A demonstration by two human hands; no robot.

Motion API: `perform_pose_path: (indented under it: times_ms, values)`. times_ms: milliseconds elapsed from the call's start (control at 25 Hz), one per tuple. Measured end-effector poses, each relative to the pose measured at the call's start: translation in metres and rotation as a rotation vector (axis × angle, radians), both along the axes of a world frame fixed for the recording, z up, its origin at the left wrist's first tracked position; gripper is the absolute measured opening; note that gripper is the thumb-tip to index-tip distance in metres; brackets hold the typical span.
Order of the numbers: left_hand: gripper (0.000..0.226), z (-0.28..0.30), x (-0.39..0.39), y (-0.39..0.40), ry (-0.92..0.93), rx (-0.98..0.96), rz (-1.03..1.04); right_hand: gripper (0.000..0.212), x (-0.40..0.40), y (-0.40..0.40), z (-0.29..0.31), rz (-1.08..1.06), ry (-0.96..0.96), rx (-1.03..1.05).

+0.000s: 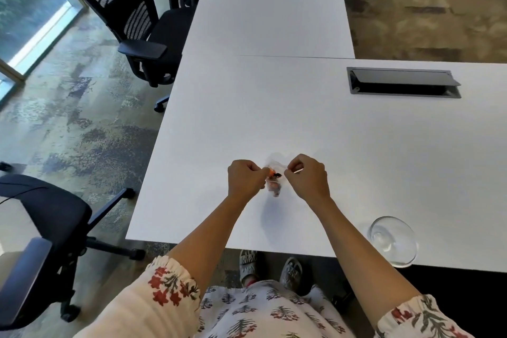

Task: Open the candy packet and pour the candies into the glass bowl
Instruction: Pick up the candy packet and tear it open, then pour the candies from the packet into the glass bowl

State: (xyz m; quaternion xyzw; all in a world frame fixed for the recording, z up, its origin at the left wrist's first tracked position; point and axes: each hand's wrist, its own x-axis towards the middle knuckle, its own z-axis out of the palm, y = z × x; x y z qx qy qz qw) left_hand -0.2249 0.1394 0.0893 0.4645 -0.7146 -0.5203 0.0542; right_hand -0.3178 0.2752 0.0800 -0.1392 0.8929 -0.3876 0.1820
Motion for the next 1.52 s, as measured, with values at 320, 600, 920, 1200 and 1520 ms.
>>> perform_pose_path:
  times_ms: [320,600,920,1200,1520]
  values:
    - [0.022,0.019,-0.03,0.036,0.008,-0.022,-0.202,0.048,-0.013,0.034,-0.018,-0.301,-0.73,-0.411]
    - [0.026,0.05,-0.058,0.083,0.079,0.104,-0.448,0.057,-0.018,0.085,-0.031,-0.317,-0.98,-0.659]
    - [0.018,0.05,-0.071,0.124,0.127,0.263,-0.66,0.039,-0.018,0.152,-0.041,-0.598,-1.111,-0.837]
    - [0.014,0.034,-0.08,0.159,0.099,0.397,-0.772,0.035,-0.013,0.208,-0.048,-0.748,-1.05,-0.91]
    - [0.032,0.006,-0.077,0.197,-0.037,0.21,-1.002,0.046,-0.016,0.29,-0.051,-0.955,-0.804,-0.802]
